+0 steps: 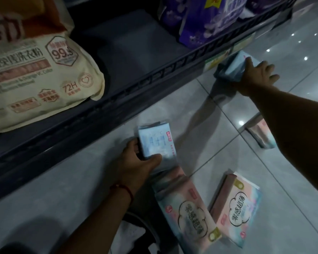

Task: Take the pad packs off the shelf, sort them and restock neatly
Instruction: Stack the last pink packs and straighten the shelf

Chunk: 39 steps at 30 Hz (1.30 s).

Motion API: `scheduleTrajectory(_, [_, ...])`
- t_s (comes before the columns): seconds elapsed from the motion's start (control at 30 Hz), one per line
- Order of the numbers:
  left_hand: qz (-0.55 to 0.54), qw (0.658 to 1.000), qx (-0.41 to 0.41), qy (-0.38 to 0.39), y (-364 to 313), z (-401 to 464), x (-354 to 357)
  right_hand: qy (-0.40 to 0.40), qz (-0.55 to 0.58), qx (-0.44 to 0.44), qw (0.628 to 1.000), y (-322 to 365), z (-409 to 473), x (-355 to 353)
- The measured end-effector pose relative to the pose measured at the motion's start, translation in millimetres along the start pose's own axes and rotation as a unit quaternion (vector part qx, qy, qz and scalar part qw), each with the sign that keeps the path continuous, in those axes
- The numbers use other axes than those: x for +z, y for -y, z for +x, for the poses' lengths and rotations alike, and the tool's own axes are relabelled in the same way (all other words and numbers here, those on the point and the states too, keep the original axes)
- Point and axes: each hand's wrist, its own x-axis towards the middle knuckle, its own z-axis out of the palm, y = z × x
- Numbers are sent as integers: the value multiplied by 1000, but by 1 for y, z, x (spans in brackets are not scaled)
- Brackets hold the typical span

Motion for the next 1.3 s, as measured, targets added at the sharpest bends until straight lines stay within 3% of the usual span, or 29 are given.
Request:
scheduleTrajectory(0.1, [-18,1000,-16,-15,3,-3,-2,-63,8,-36,997,3,-6,3])
scheduleTrajectory(0.23, [-57,998,-16,-27,6,-7,-8,-71,24,-62,995,4,-25,14])
scheduleTrajectory(0.47, [-27,998,44,30,-3,-35,-47,-104,40,-59,992,10,-74,23])
scheduleTrajectory(0.53, [68,995,71,-3,-3,-37,-48,-101,42,-66,992,18,-96,30])
scheduleTrajectory(0.63, [283,957,55,-28,-5,-37,-31,-100,63,-60,991,27,-140,48])
scheduleTrajectory(0.8, [442,895,36,-49,-12,-29,-8,-152,286,-58,944,32,-180,46])
scheduleTrajectory(0.87, [399,914,53,-55,-6,-25,-14,-157,261,-22,952,25,-174,45])
scheduleTrajectory(0.97, [98,994,-38,-30,-5,-29,-29,-75,211,12,975,10,-157,43])
scheduleTrajectory(1.03, [-145,979,-145,0,-2,-32,-40,-39,230,22,972,1,-149,41])
scheduleTrajectory(1.07, [-197,965,-172,9,3,-33,-46,-20,241,23,970,-1,-149,40])
scheduleTrajectory(1.13, [-210,964,-163,19,10,-36,-56,39,272,14,961,1,-158,39])
scheduleTrajectory(1.2, [-175,978,-111,-4,15,-39,-61,112,357,33,927,10,-172,45])
scheduleTrajectory(1.3, [-194,976,-81,-47,19,-40,-63,148,451,65,878,19,-190,55])
